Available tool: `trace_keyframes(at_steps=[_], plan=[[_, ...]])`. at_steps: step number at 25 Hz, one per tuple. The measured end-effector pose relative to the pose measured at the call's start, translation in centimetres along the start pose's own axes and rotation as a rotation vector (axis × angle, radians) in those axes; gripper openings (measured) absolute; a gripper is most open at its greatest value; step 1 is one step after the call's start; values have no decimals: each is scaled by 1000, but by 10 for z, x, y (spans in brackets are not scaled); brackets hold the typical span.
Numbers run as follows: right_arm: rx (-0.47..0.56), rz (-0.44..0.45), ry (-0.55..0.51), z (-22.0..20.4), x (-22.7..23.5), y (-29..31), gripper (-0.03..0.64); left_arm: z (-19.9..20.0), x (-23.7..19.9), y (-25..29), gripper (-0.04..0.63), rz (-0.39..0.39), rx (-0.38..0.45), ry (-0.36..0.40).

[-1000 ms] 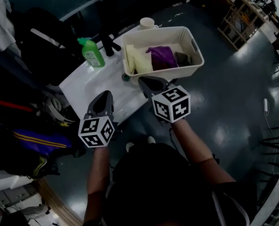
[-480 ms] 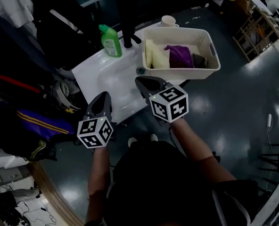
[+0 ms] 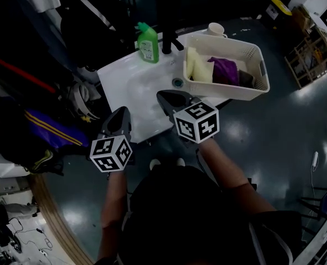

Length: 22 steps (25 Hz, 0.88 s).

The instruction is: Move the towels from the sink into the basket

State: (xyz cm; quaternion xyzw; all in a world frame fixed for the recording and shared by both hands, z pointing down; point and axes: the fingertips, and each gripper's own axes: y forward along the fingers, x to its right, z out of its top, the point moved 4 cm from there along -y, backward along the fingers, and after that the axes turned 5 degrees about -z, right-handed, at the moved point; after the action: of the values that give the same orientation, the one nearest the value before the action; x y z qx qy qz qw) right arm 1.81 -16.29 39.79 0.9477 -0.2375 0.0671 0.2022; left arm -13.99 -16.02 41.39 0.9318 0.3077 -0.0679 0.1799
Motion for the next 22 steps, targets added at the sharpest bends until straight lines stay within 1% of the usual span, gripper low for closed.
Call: trace_keyframes(at_steps=[13, 22], plan=[[-42, 62, -27, -7, -19, 16, -3, -13, -14, -12, 9, 44, -7, -40], [-46, 72, -8, -12, -21, 13, -3, -18, -14, -12, 9, 47, -16, -38]])
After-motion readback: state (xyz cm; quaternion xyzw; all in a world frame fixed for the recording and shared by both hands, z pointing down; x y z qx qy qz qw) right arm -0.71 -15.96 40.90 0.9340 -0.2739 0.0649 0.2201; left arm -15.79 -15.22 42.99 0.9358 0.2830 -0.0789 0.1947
